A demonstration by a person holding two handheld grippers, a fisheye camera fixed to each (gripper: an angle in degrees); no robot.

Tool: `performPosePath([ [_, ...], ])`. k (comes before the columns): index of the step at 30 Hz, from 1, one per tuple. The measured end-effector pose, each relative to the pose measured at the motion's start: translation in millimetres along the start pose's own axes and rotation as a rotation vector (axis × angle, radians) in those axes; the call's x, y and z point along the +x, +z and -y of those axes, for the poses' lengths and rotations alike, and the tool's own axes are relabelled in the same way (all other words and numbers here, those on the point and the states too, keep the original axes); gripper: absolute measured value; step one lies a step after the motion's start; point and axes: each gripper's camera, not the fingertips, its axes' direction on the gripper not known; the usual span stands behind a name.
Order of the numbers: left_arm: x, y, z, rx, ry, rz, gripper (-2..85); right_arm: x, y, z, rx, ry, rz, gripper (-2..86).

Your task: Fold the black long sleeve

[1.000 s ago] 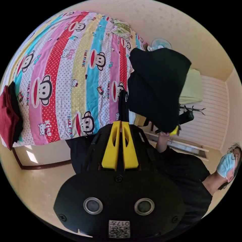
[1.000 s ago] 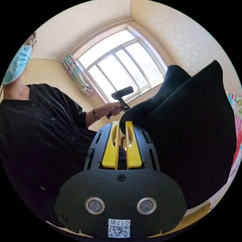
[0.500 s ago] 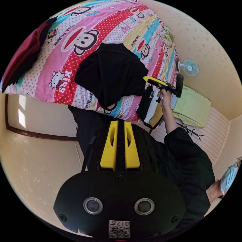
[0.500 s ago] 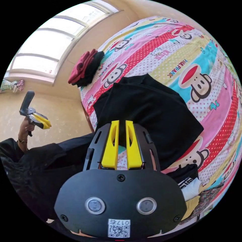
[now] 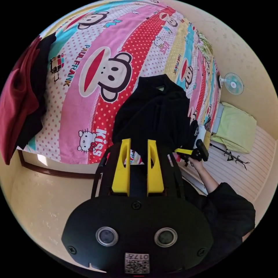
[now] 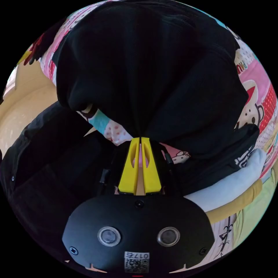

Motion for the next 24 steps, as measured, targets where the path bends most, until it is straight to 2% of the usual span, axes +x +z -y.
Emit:
performPosePath([
  [3, -24, 24, 31, -0.004, -0.027, 0.043, 9.7, -5, 10, -13, -0.046, 0.076, 0.097, 1.1],
  [5, -40, 47, 44, -0.016, -0.067, 0.079, 10.7, -13, 31, -12, -0.313, 0.06, 0.056, 0.9],
  [6, -45, 54, 46, -0.031, -0.076, 0.072, 11.0, -16, 32, -11, -0.353, 0.043, 0.043, 0.9],
  [7, -52, 71, 47, -0.073, -0.09, 0.038, 11.1, -20, 25, -11, -0.341, 0.023, 0.012, 1.0],
  [12, -69, 72, 28, 0.004, -0.139, -0.031, 10.2, -12, -70, 16, 0.018, -0.037, 0.023, 2.3],
  [14, -68, 71, 21, -0.01, -0.106, -0.055, 10.1, 4, -132, 51, 0.217, -0.052, 0.051, 4.4],
  [17, -61, 73, 10, -0.01, -0.052, -0.014, 10.1, 21, -198, 110, 0.36, -0.053, 0.068, 8.2],
  [21, -53, 77, -5, 0.012, -0.041, 0.048, 10.1, 21, -229, 182, 0.349, -0.066, -0.11, 10.1],
  [24, -44, 83, -20, 0.035, -0.017, 0.115, 10.0, 20, -209, 229, 0.213, -0.045, -0.16, 10.4],
])
